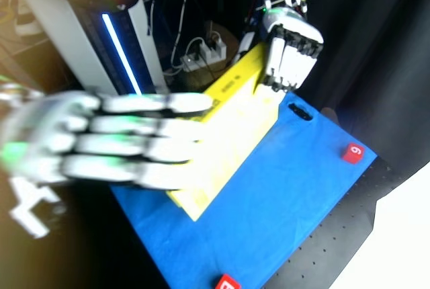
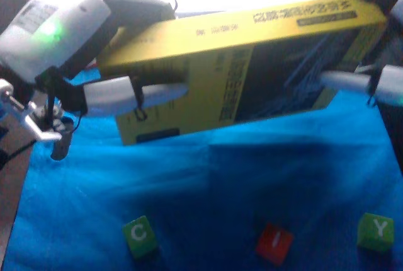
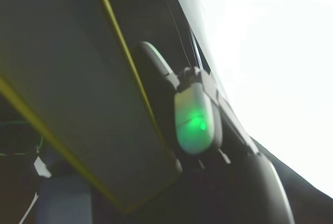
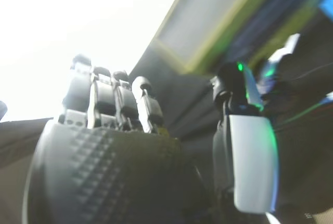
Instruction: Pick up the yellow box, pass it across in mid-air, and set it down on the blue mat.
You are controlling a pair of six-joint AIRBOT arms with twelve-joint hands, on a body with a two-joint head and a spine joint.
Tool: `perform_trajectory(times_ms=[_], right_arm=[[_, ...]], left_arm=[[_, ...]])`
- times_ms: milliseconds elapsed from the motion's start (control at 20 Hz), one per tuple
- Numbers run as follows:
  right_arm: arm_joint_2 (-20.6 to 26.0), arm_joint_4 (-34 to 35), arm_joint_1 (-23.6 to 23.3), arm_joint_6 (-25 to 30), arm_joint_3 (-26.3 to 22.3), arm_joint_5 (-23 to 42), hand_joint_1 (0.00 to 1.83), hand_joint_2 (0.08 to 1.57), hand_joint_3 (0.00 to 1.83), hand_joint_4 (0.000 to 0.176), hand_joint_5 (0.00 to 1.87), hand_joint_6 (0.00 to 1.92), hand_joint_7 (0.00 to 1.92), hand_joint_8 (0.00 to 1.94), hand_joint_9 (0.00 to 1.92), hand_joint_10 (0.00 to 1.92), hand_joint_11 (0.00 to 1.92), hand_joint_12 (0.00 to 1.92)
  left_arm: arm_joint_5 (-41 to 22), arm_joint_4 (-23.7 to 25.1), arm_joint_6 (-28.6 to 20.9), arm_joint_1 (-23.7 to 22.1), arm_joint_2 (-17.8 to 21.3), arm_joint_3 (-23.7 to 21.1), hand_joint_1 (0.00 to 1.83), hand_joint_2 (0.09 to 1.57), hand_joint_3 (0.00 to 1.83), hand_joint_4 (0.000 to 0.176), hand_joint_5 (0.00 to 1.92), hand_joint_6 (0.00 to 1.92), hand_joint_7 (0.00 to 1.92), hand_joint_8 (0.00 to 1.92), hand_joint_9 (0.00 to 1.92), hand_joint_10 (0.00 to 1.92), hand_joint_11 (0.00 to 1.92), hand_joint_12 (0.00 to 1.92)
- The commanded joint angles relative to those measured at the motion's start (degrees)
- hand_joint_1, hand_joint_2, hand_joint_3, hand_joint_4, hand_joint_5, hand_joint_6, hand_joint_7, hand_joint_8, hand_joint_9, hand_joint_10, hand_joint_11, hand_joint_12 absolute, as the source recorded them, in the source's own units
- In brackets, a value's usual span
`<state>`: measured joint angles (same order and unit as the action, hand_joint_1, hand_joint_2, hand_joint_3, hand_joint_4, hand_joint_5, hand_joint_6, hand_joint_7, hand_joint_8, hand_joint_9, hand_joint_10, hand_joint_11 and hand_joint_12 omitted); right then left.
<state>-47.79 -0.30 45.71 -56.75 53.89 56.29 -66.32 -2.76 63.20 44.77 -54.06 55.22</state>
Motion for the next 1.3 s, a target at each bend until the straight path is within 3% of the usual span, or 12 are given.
perform_trajectory(times_ms=[0, 50, 150, 200, 250, 350, 900, 950, 1000, 1050, 1100, 1250], right_arm=[[-0.18, 1.22, -1.37, -0.01, 0.75, 4.28, 0.66, 1.05, 0.00, 0.073, 0.00, 0.00, 0.00, 0.00, 0.00, 0.00, 0.00, 0.15], [-0.97, 1.22, -1.88, -0.01, 1.44, 2.42, 0.64, 1.05, 0.00, 0.042, 0.00, 0.00, 0.00, 0.00, 0.00, 0.00, 0.00, 0.34], [-2.31, 0.50, -4.27, -0.01, 2.82, -1.88, 0.64, 1.10, 0.01, 0.043, 0.00, 0.00, 0.02, 0.00, 0.05, 0.02, 0.00, 0.53], [-2.93, -0.38, -6.09, -0.01, 3.57, -4.66, 0.84, 1.21, 0.01, 0.000, 0.29, 0.66, 0.48, 0.80, 0.53, 1.34, 0.49, 1.78], [-3.56, -1.34, -7.66, -0.01, 4.15, -6.75, 0.84, 1.21, 0.01, 0.000, 0.29, 0.66, 0.48, 0.80, 0.53, 1.34, 0.49, 1.78], [-4.23, -2.12, -8.47, -0.03, 4.79, -8.09, 1.48, 1.11, 0.17, 0.000, 1.17, 1.89, 1.44, 1.92, 1.56, 1.92, 1.63, 1.92], [-2.89, -3.20, -11.01, -0.07, 5.51, -8.10, 1.47, 1.08, 0.27, 0.000, 1.22, 1.92, 1.38, 1.94, 1.50, 1.92, 1.60, 1.92], [-2.69, -3.65, -11.47, -0.07, 5.40, -8.10, 1.47, 1.02, 0.38, 0.000, 1.21, 1.92, 1.38, 1.94, 1.50, 1.92, 1.60, 1.92], [-2.35, -4.11, -11.94, -0.07, 5.18, -8.10, 1.48, 0.98, 0.45, 0.000, 1.19, 1.92, 1.38, 1.94, 1.50, 1.92, 1.59, 1.92], [-1.91, -4.37, -12.32, -0.07, 4.89, -8.09, 1.49, 0.95, 0.51, 0.000, 1.19, 1.92, 1.39, 1.94, 1.51, 1.92, 1.60, 1.92], [-1.25, -4.70, -12.61, -0.07, 4.47, -8.09, 1.47, 0.92, 0.58, 0.000, 1.16, 1.92, 1.39, 1.94, 1.51, 1.92, 1.60, 1.92], [0.50, -4.74, -12.64, -0.07, 3.45, -8.09, 1.49, 0.92, 0.55, 0.000, 1.08, 1.92, 1.30, 1.94, 1.45, 1.92, 1.55, 1.92]], left_arm=[[-9.01, 1.69, -0.66, -1.42, -0.26, -0.17, 1.25, 1.17, 0.00, 0.000, 1.18, 1.92, 1.38, 1.92, 1.52, 1.92, 1.61, 1.92], [-9.41, 2.34, -0.66, -1.74, -0.28, -0.29, 1.26, 1.16, 0.00, 0.000, 1.21, 1.92, 1.39, 1.92, 1.53, 1.92, 1.62, 1.92], [-10.25, 3.56, -0.66, -1.85, -0.28, -0.73, 1.29, 1.16, 0.00, 0.000, 1.19, 1.92, 1.38, 1.92, 1.53, 1.92, 1.62, 1.92], [-10.81, 3.91, -0.66, -1.85, -0.27, -0.87, 1.27, 1.16, 0.00, 0.000, 1.21, 1.92, 1.38, 1.92, 1.53, 1.92, 1.62, 1.92], [-11.44, 4.00, -0.66, -1.85, -0.25, -0.97, 1.27, 1.16, 0.00, 0.000, 1.21, 1.92, 1.38, 1.92, 1.53, 1.92, 1.62, 1.92], [-12.01, 4.20, -0.66, -1.85, -0.26, -1.03, 1.27, 1.17, 0.00, 0.000, 1.16, 1.92, 1.36, 1.92, 1.54, 1.92, 1.63, 1.92], [-8.94, 1.54, -0.63, -0.85, 0.29, -0.61, 1.27, 1.16, 0.00, 0.000, 1.16, 1.92, 1.36, 1.92, 1.54, 1.92, 1.63, 1.92], [-9.12, 1.05, -0.62, -0.44, 0.50, -0.62, 0.80, 1.15, 0.00, 0.015, 0.33, 0.86, 0.42, 0.75, 0.34, 0.90, 0.32, 1.33], [-9.41, 0.23, -0.62, 0.08, 0.83, -0.65, 0.66, 1.17, 0.00, 0.064, 0.15, 0.35, 0.17, 0.23, 0.07, 0.33, 0.06, 0.77], [-9.43, -0.50, -0.43, 0.52, 1.16, -0.73, 0.62, 1.16, 0.00, 0.044, 0.10, 0.12, 0.08, 0.06, 0.01, 0.06, 0.01, 0.43], [-9.40, -1.46, 0.04, 1.08, 1.50, -0.87, 0.55, 1.11, 0.00, 0.078, 0.00, 0.01, 0.00, 0.00, 0.00, 0.00, 0.00, 0.02], [-9.45, -3.63, 1.03, 2.33, 2.21, -1.28, 0.55, 1.07, 0.00, 0.112, 0.00, 0.00, 0.00, 0.00, 0.00, 0.00, 0.00, 0.00]])
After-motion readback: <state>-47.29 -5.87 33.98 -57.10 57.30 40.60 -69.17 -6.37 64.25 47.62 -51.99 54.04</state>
